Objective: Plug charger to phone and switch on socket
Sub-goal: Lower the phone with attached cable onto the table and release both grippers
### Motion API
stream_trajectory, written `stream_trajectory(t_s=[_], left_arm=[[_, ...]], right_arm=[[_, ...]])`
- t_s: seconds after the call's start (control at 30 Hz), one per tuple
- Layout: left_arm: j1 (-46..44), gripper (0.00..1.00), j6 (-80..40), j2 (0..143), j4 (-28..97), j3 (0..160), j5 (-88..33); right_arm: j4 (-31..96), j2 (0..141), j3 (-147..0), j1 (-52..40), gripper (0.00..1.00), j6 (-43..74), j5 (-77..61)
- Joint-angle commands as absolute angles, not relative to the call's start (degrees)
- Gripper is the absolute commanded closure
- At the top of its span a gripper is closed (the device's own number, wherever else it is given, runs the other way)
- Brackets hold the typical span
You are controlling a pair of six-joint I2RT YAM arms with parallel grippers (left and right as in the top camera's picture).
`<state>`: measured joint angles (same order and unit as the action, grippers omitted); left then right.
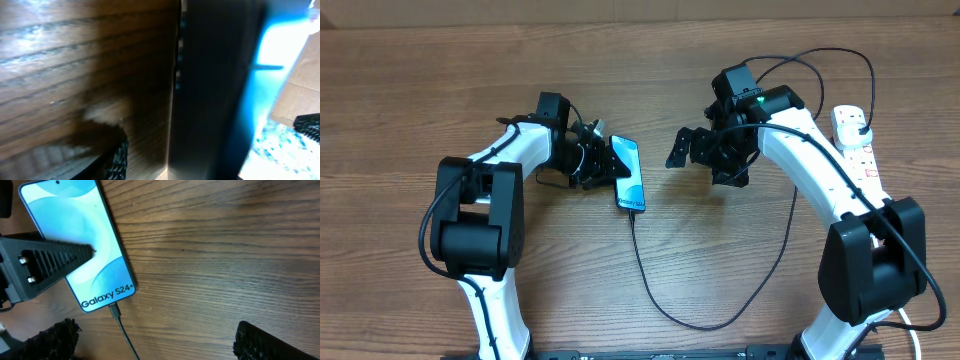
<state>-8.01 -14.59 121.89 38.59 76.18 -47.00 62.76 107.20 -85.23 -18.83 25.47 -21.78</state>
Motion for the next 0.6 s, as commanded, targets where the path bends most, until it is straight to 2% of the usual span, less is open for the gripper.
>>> stream_trajectory(t_s=[0.0, 0.23, 0.57], left_arm=[[-7.79, 0.35, -14.15, 122.13, 38.96, 76.4, -44.93], [-7.53, 0.22, -14.15, 122.13, 45.19, 78.0, -33.12], [-7.49, 0.23, -13.96, 122.13, 50.35, 80.12, -23.92]], right_arm=[[63.59, 105.12, -85.86, -18.87, 0.0, 25.32, -17.93], [65.69, 105.12, -85.86, -18.87, 0.0, 25.32, -13.23], [67.05, 105.12, -85.86, -18.87, 0.0, 25.32, -13.08]])
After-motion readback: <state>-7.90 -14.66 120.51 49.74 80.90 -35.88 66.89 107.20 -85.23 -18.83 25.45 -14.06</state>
